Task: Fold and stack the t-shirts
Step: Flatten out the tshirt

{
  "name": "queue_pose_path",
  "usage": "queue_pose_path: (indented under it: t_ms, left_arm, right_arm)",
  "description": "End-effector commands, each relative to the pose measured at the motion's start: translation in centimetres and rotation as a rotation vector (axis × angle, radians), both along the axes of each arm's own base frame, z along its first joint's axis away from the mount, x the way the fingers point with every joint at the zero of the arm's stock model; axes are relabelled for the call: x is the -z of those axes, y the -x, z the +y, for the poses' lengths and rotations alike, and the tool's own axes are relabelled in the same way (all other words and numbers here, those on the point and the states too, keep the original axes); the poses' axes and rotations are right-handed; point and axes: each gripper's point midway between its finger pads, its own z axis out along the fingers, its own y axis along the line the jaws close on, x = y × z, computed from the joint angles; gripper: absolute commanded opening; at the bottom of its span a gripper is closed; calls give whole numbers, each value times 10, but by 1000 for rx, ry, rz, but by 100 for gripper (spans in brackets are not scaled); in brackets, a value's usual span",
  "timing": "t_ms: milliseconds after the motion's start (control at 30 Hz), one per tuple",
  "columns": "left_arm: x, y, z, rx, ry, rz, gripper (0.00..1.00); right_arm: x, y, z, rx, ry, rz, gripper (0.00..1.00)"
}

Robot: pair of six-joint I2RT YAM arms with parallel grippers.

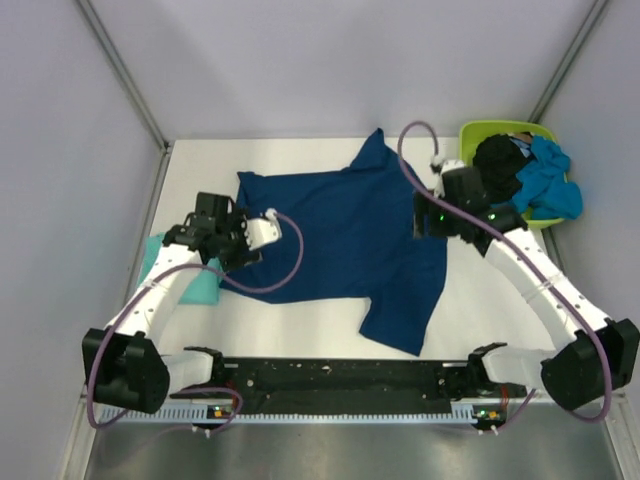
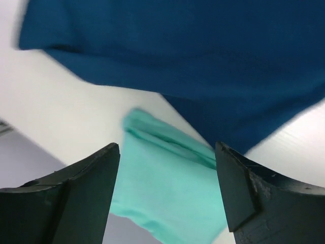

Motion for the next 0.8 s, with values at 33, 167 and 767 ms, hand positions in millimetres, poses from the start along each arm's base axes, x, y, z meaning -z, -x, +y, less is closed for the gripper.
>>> queue_pose_path:
  t_ms: [33,167,767]
  left_arm:
    - [63,37,9,233,-153,86,83]
    - [92,52,4,357,-167,113,90]
    - [118,52,6,234,-118,120,0]
  right_arm:
    - [95,109,21,-6,-26,357,66]
    - [130,164,32,18,-43,454,64]
    - [189,211,50,20,-177,547,0]
